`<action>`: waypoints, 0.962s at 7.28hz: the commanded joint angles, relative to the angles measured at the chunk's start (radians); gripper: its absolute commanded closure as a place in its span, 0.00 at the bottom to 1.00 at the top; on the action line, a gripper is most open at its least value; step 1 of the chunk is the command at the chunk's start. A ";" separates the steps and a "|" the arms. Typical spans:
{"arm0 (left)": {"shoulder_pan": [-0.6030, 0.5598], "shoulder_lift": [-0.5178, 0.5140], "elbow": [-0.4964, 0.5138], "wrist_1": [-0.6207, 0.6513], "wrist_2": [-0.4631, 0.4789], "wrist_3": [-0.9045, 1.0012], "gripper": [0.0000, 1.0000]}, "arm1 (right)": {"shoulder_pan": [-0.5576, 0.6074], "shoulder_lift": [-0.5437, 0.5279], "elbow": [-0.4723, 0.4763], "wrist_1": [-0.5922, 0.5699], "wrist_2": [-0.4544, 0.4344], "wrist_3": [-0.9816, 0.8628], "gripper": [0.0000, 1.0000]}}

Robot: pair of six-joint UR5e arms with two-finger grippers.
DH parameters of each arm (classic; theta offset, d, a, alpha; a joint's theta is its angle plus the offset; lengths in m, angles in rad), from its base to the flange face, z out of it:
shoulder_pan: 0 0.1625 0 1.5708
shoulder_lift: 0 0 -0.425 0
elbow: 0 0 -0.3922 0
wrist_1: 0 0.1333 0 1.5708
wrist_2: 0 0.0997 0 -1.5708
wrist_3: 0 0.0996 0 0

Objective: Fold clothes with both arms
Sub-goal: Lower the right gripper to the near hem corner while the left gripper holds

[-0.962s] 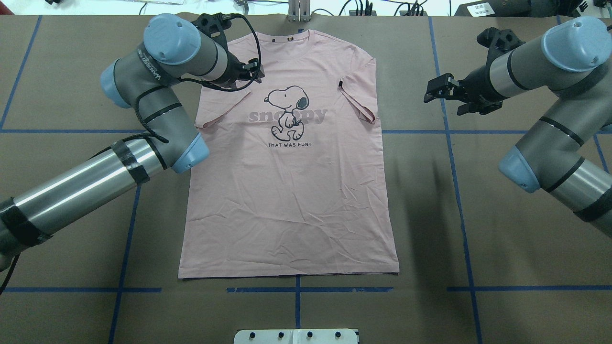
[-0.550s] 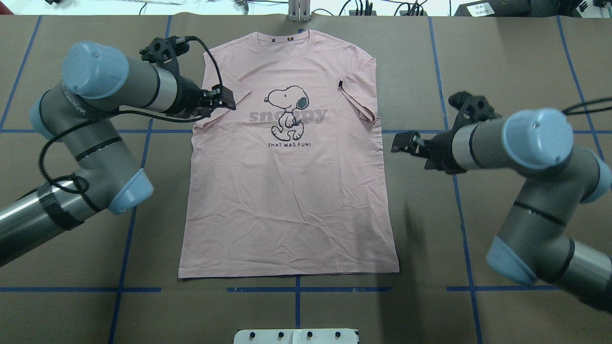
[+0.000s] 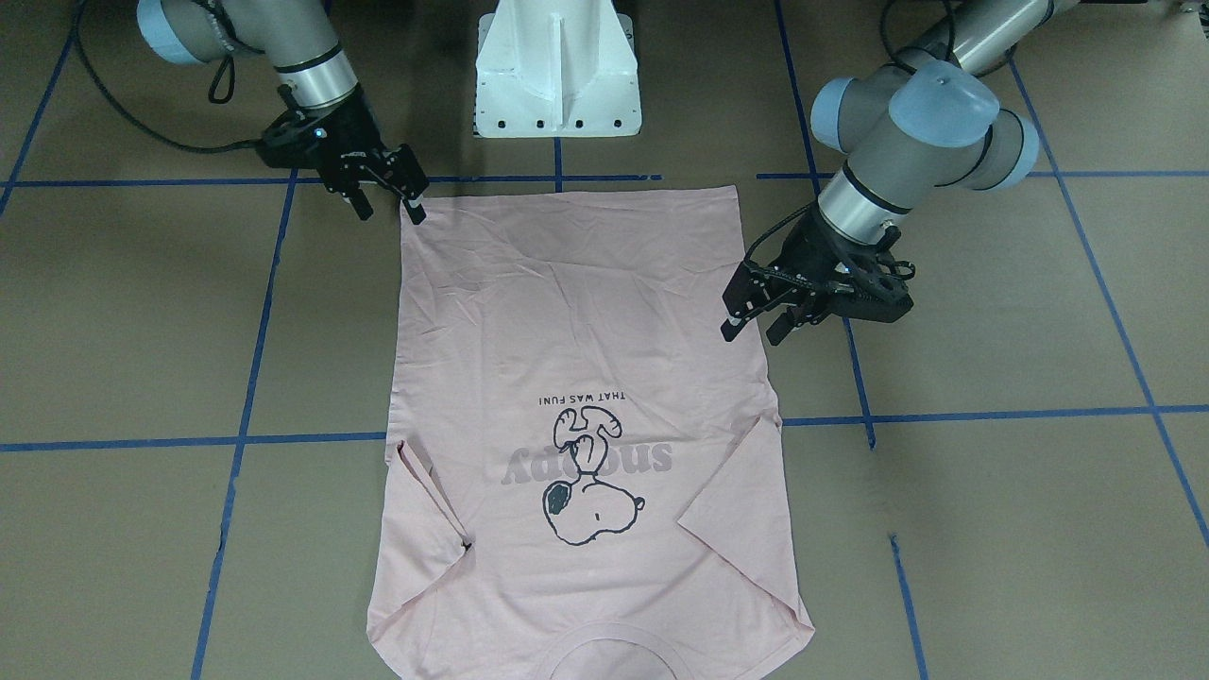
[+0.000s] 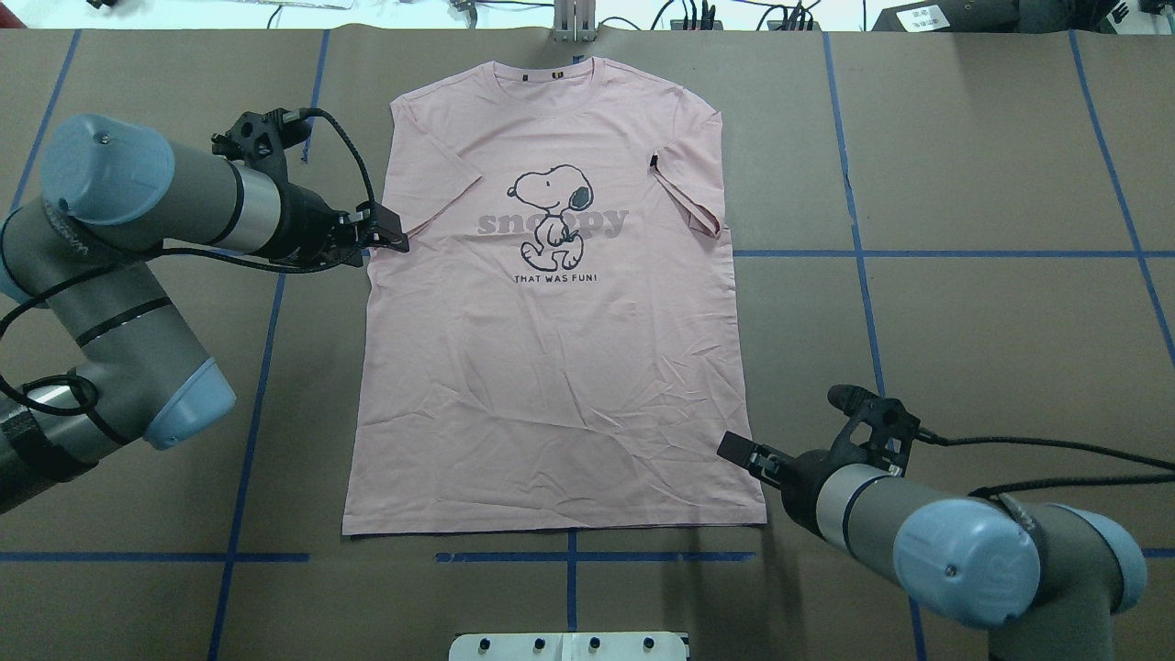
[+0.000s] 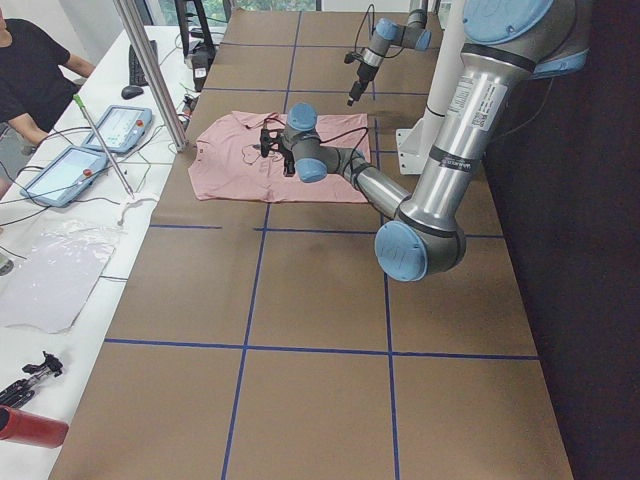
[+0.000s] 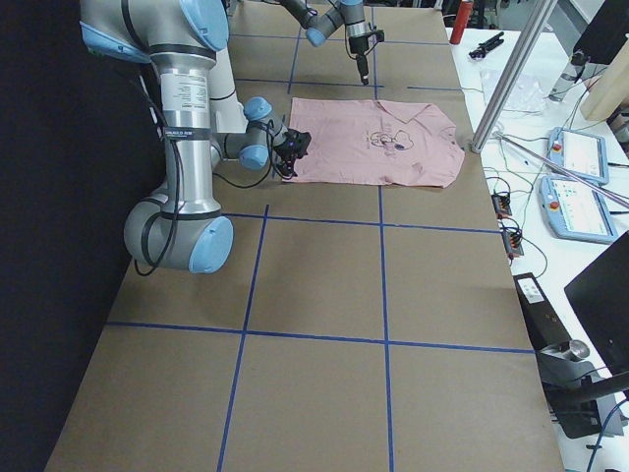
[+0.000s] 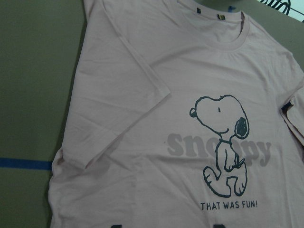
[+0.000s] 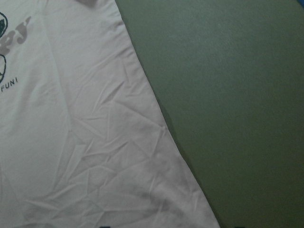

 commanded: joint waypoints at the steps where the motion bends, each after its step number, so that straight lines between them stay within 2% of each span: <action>1: 0.000 0.009 0.004 0.003 0.020 -0.006 0.26 | -0.079 -0.003 0.018 -0.092 -0.060 0.064 0.12; 2: 0.000 0.009 0.006 0.003 0.022 -0.008 0.23 | -0.083 0.001 0.010 -0.098 -0.060 0.078 0.13; 4: 0.000 0.016 0.007 0.003 0.022 -0.008 0.23 | -0.087 0.023 -0.045 -0.099 -0.059 0.076 0.13; 7: 0.000 0.018 0.006 0.003 0.023 -0.017 0.23 | -0.087 0.040 -0.057 -0.100 -0.057 0.078 0.16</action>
